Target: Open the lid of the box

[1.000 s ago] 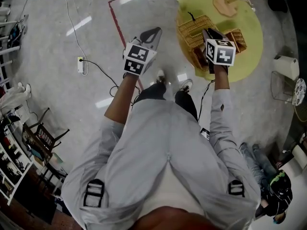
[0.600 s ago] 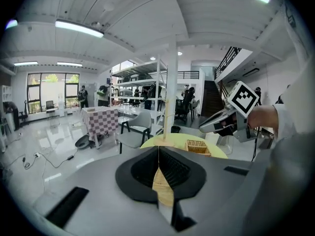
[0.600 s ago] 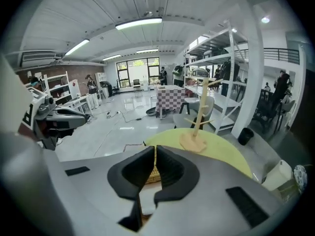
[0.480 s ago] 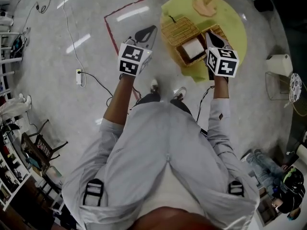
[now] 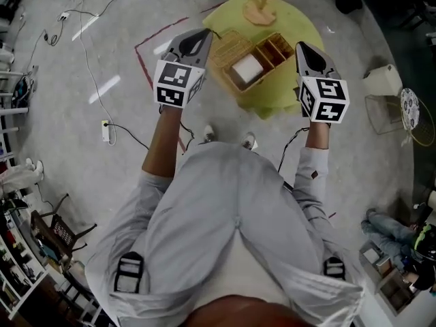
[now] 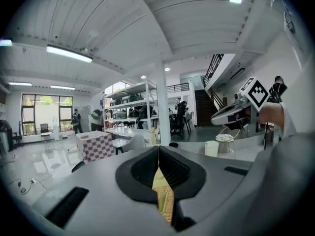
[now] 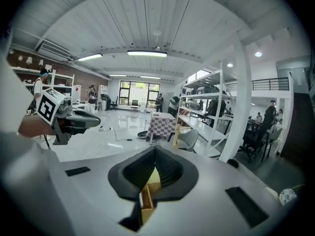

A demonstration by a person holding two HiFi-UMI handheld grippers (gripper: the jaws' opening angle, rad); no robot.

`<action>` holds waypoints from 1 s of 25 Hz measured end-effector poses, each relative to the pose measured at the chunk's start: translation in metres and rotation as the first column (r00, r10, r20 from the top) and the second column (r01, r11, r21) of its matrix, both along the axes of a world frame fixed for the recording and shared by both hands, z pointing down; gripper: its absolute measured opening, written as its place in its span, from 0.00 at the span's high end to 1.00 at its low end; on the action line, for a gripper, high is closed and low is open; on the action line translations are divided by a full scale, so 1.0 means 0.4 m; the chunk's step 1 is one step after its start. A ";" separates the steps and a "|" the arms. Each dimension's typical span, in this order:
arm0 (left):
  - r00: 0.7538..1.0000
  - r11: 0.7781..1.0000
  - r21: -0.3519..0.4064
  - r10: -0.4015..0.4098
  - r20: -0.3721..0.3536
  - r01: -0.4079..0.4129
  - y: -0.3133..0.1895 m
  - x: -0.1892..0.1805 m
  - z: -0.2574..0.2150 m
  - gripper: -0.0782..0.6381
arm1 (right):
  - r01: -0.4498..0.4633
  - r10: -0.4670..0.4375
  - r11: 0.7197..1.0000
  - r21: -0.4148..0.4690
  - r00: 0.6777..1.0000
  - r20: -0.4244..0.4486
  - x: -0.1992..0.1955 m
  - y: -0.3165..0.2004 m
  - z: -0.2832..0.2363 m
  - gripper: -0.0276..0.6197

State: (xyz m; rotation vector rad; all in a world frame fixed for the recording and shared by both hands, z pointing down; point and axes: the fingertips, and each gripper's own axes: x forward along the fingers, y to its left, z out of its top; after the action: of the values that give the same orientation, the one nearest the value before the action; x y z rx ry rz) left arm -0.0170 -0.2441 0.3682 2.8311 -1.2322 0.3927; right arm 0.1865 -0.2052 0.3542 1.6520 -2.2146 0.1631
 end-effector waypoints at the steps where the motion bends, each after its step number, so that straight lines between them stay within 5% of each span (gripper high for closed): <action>1: 1.000 1.000 0.021 0.010 -0.003 -0.010 0.006 0.012 -0.021 0.85 | 0.001 0.000 1.000 0.017 1.000 -0.011 0.011 0.013 -0.021 0.92; 11: 0.997 0.982 0.169 0.081 -0.001 -0.079 0.055 0.105 -0.160 0.85 | -0.013 0.019 0.996 0.083 0.998 -0.064 0.092 0.103 -0.113 0.92; 25: 0.992 0.979 0.162 0.124 0.028 -0.127 0.056 0.134 -0.161 0.85 | 0.016 -0.011 0.997 0.081 0.998 -0.058 0.087 0.072 -0.114 0.92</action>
State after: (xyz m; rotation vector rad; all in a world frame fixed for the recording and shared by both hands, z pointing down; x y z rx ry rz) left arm 0.0367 -0.2216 0.3040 3.0615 -1.1420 0.3351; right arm 0.2211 -0.1765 0.3085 1.6623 -2.2159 0.0219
